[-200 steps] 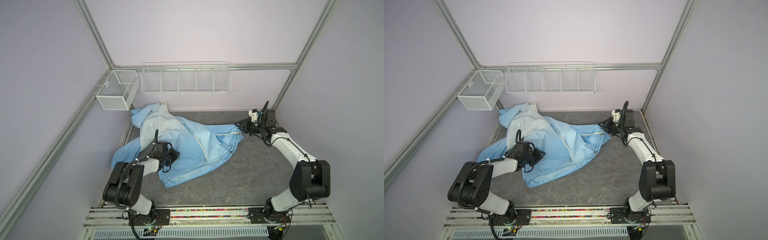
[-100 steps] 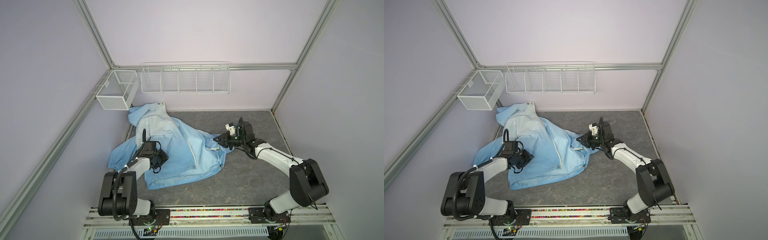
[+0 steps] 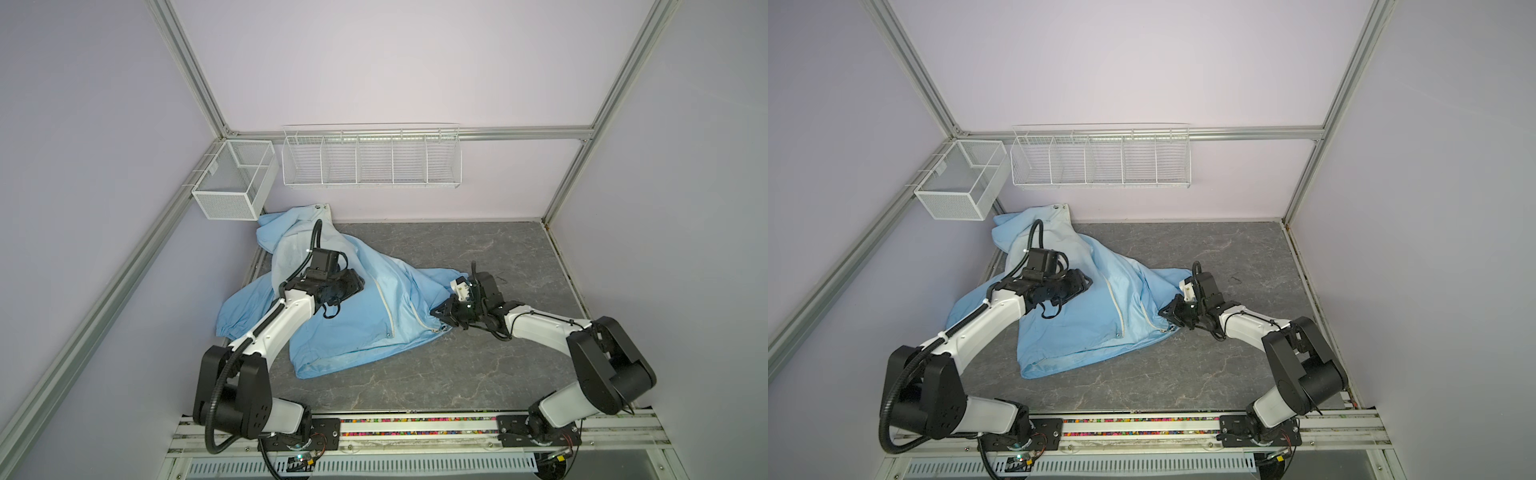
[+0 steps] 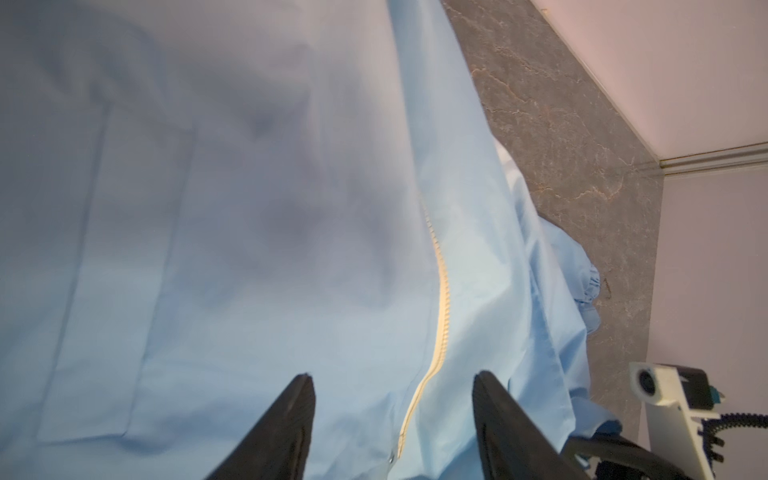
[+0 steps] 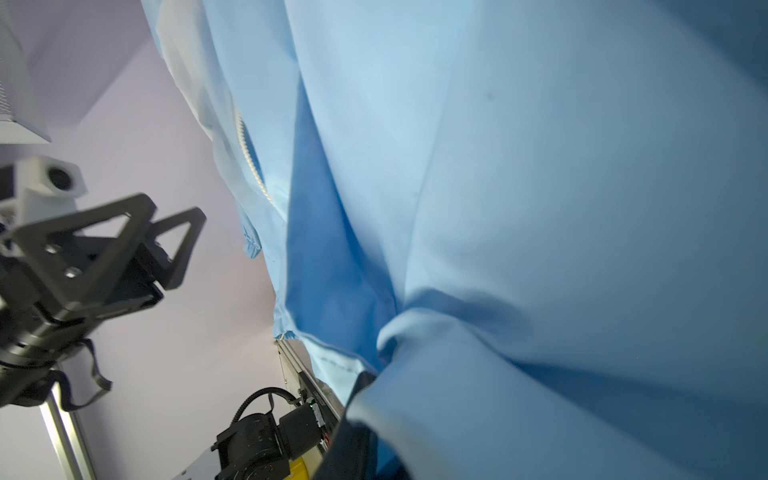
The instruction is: Zip up the jacket
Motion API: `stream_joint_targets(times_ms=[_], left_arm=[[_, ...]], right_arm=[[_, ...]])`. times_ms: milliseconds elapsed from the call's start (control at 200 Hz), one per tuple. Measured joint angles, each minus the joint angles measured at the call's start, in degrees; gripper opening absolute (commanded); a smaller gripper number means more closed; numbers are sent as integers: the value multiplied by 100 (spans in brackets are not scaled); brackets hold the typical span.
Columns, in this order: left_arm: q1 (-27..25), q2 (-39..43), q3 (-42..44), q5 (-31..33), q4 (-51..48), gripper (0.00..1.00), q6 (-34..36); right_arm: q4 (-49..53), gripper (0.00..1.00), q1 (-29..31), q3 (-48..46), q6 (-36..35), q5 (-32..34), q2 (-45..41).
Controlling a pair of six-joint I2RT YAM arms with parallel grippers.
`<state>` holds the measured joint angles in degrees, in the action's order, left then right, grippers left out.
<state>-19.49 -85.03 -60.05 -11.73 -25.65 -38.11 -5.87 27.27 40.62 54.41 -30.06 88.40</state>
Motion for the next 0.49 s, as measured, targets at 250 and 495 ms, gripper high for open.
stream_joint_targets(times_ms=[250, 495], left_arm=[[-623, -1904, -1670, 212, -286, 65, 92], [-713, -3032, -2616, 332, -522, 33, 164]], right_arm=[[203, 7, 15, -131, -369, 160, -26], [396, 7, 7, -129, -669, 286, -184]])
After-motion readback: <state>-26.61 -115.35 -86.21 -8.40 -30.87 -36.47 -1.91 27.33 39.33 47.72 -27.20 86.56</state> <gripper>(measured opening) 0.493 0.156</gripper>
